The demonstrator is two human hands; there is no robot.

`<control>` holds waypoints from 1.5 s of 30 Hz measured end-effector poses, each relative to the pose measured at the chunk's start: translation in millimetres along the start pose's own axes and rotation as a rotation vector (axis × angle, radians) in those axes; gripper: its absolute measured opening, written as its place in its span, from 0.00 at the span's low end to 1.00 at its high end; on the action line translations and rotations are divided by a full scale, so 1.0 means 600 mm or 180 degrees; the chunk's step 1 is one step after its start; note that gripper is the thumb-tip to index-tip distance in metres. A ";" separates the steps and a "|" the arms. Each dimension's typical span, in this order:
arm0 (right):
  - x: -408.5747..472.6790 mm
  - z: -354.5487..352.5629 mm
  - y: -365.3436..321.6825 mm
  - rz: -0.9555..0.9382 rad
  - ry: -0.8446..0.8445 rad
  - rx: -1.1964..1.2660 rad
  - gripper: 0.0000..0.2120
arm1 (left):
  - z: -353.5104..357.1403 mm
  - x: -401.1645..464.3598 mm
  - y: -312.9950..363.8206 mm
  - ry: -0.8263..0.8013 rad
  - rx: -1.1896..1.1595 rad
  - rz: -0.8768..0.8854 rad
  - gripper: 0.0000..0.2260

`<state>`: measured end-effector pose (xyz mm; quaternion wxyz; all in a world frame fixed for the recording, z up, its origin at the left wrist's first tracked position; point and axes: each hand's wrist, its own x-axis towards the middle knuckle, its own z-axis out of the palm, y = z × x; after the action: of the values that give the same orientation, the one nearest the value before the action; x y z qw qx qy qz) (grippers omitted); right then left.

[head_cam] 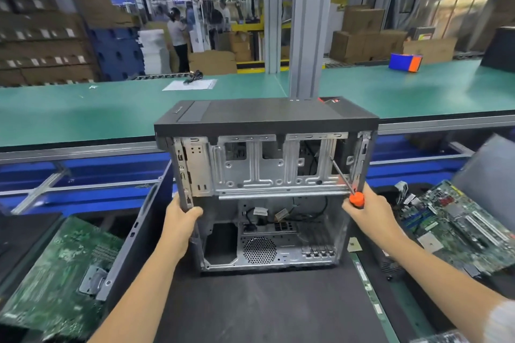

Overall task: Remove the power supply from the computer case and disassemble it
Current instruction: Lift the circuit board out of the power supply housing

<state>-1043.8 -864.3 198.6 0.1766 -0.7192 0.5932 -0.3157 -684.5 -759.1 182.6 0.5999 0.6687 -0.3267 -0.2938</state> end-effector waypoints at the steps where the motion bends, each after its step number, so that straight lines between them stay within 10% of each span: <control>1: 0.004 0.005 -0.003 -0.0018 0.0012 0.0013 0.08 | -0.001 0.007 0.000 0.0009 -0.0003 0.0032 0.19; 10: 0.007 0.028 -0.009 -0.0017 0.0079 -0.0350 0.14 | 0.008 0.014 -0.035 0.0460 -0.0068 0.0011 0.14; 22: -0.206 0.032 0.047 0.0227 -0.0305 -0.0759 0.14 | 0.057 -0.146 -0.095 0.0053 0.0730 -0.0495 0.36; 30: -0.258 0.011 0.077 0.0335 -0.0522 -0.0741 0.23 | 0.218 -0.258 -0.095 -0.1360 0.0517 -0.0460 0.09; 37: -0.235 0.008 0.105 0.0531 -0.0965 -0.1254 0.12 | 0.352 -0.319 -0.053 -0.2641 -0.0084 -0.0675 0.08; 45: -0.140 -0.015 0.146 0.0787 -0.2207 0.1007 0.08 | 0.385 -0.310 -0.050 -0.1477 -0.0943 -0.1002 0.18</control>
<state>-1122.5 -802.6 129.7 0.5115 -0.6703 0.5245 -0.1181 -977.4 -751.2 128.0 0.5474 0.5314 -0.3010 -0.5721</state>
